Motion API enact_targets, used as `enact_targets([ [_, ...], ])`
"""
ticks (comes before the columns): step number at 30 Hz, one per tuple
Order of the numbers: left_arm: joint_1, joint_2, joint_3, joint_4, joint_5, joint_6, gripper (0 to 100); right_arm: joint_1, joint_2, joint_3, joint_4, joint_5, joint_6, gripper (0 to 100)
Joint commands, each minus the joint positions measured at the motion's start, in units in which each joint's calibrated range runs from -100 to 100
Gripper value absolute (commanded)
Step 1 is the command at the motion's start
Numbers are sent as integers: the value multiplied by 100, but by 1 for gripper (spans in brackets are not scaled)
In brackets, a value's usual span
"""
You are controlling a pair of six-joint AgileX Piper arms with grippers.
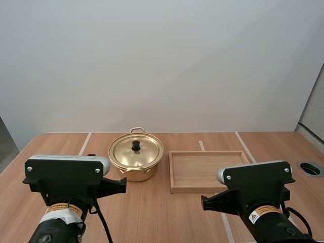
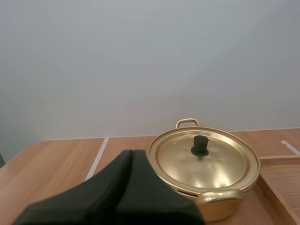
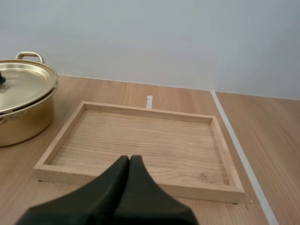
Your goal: Open the pot, put the grape inside, and close it
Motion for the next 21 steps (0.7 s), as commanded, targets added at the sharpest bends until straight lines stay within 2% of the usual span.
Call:
enact_targets([
  [1,99,-36,8,-47,626,-103,0,11,-27,0,-46,4,44,0],
  [3,153,-36,8,-22,1258,-103,0,11,-27,0,-46,4,44,0],
  [5,190,-36,8,-8,1215,-111,0,11,-27,0,-46,4,44,0],
  [13,190,-36,8,15,897,-67,0,11,-27,0,-46,4,44,0],
  [21,190,-36,8,-48,1171,-86,0,11,-27,0,-46,-8,44,0],
])
